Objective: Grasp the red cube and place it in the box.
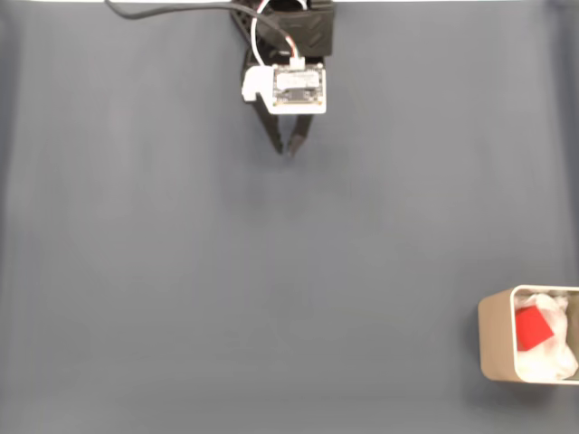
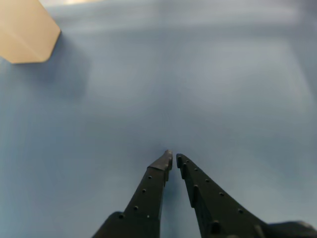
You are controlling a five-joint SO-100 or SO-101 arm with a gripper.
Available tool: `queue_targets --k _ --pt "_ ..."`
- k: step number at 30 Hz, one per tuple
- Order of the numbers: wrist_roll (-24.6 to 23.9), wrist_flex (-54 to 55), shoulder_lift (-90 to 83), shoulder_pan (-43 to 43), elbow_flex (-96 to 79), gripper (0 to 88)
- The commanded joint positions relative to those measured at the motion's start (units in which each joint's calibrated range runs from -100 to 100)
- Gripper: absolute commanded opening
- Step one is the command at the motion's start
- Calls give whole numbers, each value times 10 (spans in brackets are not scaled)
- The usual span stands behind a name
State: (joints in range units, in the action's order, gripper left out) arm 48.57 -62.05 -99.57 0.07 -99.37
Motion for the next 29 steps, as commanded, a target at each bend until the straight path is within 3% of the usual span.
queue_targets --k 1,10,29 --pt "2 -64 -3 -2 -5 0" --pt "8 -138 -3 -3 -5 0" --pt "4 -138 -3 1 -5 0"
